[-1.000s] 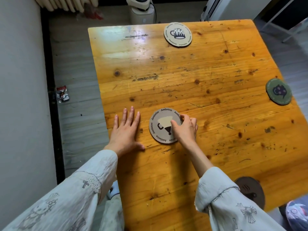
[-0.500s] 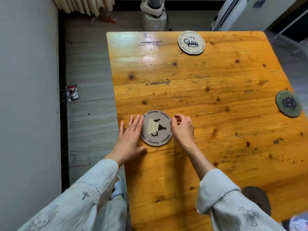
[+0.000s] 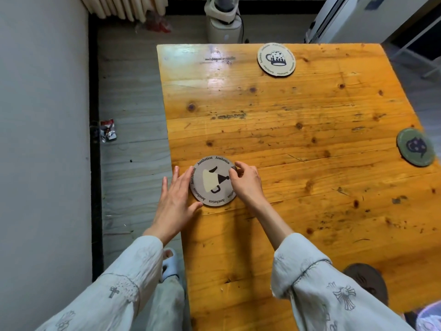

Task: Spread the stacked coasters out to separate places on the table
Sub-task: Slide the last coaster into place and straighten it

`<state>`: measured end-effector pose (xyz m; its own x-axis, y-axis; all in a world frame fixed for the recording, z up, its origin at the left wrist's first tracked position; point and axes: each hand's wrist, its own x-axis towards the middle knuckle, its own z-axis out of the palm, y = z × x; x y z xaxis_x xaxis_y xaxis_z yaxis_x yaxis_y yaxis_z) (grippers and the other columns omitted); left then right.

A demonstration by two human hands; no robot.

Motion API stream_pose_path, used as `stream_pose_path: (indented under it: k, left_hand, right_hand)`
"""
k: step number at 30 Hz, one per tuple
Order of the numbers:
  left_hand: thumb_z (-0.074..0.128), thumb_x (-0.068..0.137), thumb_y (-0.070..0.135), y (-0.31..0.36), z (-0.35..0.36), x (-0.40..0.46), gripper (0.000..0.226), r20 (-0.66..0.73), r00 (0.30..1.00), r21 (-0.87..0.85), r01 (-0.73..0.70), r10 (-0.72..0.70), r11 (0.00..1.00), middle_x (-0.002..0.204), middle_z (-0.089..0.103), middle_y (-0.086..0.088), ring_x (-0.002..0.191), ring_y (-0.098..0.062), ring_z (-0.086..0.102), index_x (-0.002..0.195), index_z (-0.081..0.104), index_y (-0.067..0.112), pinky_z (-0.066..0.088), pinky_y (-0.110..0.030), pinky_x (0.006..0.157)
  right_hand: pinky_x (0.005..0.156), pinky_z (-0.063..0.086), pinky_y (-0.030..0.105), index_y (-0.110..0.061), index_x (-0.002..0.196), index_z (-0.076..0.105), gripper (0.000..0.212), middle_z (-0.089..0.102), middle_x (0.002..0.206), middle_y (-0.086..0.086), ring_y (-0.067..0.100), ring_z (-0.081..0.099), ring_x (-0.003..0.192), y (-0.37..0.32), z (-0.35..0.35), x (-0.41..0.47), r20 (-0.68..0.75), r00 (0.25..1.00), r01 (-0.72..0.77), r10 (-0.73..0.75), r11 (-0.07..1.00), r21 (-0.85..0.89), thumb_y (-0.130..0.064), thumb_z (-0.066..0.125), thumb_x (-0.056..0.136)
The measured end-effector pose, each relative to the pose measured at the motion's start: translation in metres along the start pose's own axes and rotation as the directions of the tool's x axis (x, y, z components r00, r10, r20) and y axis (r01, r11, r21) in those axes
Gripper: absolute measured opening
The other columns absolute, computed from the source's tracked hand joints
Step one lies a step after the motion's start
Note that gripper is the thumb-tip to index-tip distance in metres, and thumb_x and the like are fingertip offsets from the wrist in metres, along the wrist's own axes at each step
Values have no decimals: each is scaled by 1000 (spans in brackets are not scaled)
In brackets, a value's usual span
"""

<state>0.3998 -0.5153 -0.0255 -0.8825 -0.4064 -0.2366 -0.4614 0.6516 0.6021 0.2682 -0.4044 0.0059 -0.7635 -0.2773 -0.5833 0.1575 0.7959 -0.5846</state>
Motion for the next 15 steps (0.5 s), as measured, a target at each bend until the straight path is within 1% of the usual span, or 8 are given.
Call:
stream_pose_path:
  k: [3,6,9,12,15]
  left_hand:
    - [68,76,26,-3,-5,-1,90,-33,999,-41,16,-17,999,154,19,-5,143,-17,-1,144,8,20,-1,-37,116]
    - [69,76,25,-5,-6,-5,90,-57,997,-82,49,-54,995,154,19,-5,143,-16,1,143,10,21,3,-36,115]
    - [69,75,24,-5,-4,-10,90,-48,995,-116,79,-85,990,155,18,-5,143,-15,3,143,11,22,6,-36,113]
    - [70,75,24,-8,-6,-11,90,-43,993,-116,103,-109,988,154,19,-5,143,-16,4,143,12,22,9,-37,113]
    - [70,74,25,-11,-8,-9,90,-21,993,-100,113,-115,989,155,18,-5,143,-16,0,143,11,22,9,-39,114]
  right_hand:
    - [109,33,38,-12,134,45,45,45,134,15,28,45,125,-5,4,-4,15,1000,17,-17,1000,6,-27,46,92]
    - [110,35,41,-13,133,45,44,45,134,14,28,46,124,-8,7,-7,28,999,36,-36,999,14,-29,47,92]
    - [110,36,44,-14,134,43,46,44,135,13,27,44,126,-10,9,-11,50,997,51,-51,999,7,-31,47,92]
    - [110,35,45,-15,135,41,48,43,137,13,27,43,126,-14,11,-13,66,996,57,-58,998,6,-33,46,92]
    - [110,35,47,-15,136,40,49,43,138,14,28,42,127,-17,11,-14,69,996,47,-47,999,3,-34,46,92]
